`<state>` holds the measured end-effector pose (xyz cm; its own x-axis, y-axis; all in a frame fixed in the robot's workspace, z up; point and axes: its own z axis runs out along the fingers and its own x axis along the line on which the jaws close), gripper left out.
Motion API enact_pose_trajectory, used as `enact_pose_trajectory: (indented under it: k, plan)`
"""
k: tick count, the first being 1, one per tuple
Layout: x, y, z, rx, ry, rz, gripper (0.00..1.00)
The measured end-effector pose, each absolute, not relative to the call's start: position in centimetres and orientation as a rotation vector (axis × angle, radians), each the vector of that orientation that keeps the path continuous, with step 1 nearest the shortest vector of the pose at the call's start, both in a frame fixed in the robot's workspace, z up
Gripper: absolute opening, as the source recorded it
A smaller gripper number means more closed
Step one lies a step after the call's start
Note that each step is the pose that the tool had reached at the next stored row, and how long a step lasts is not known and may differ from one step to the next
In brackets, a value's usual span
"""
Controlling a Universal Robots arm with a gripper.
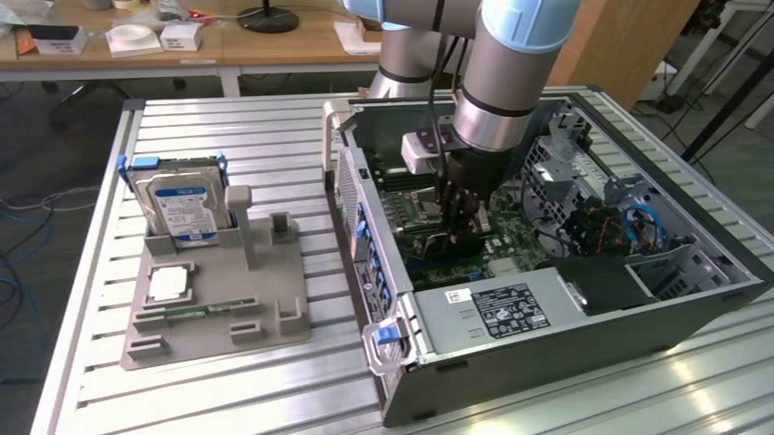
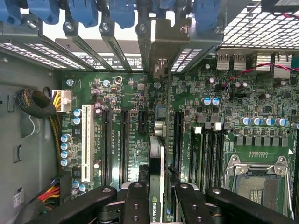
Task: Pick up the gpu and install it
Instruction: 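Insert the gpu into the slot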
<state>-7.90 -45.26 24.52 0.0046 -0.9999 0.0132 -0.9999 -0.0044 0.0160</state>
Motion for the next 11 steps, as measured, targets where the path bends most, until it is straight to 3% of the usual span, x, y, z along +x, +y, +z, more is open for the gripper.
enact_pose_trajectory:
  k: [11]
  plan:
    - [-7.9, -45.26, 24.42, 2.212, -2.202, -0.003, 0.26]
